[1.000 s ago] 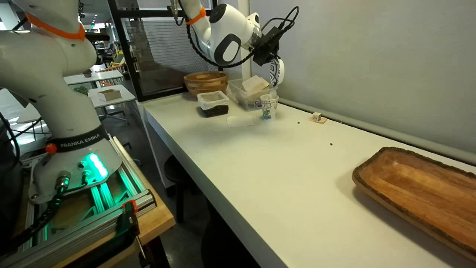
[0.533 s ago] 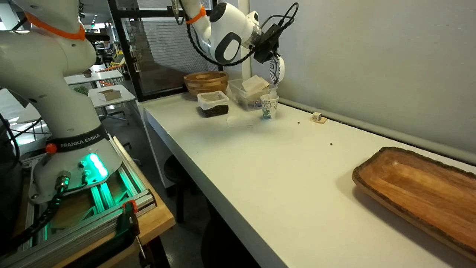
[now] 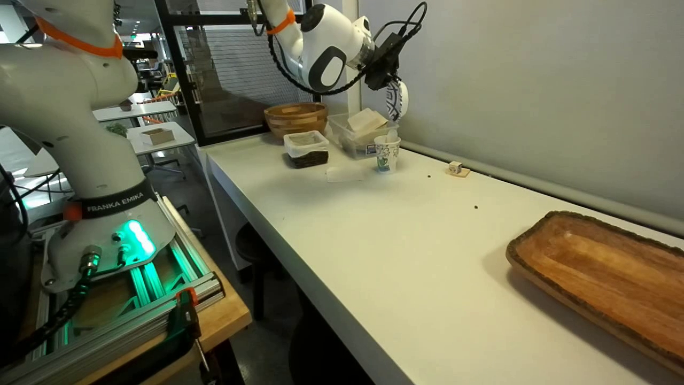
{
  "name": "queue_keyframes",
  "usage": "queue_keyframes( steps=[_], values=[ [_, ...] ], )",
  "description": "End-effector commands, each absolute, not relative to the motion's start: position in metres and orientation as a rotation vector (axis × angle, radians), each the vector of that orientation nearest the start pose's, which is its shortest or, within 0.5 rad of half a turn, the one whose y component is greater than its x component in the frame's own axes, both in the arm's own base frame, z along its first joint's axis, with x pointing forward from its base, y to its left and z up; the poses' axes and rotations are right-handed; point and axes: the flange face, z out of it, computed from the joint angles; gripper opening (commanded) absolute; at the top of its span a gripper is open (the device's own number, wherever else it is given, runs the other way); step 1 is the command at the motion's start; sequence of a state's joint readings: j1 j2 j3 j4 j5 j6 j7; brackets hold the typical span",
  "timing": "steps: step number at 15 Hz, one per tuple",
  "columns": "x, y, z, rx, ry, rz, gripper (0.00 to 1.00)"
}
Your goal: Pour the beans from the bowl into the cup
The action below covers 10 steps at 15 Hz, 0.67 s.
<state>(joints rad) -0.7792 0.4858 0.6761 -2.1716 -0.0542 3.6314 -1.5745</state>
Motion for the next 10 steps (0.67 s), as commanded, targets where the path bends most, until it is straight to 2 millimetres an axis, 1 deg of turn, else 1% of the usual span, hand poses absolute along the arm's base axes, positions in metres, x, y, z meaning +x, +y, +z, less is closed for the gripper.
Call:
queue_keyframes(
  steps=[1,10],
  values=[
    [0.6027,-0.0867,0.3389,1.743,1.388,1.122,0.01],
    [0.5977,-0.0807,0.3349,1.675,1.371,1.135,0.01]
  ],
)
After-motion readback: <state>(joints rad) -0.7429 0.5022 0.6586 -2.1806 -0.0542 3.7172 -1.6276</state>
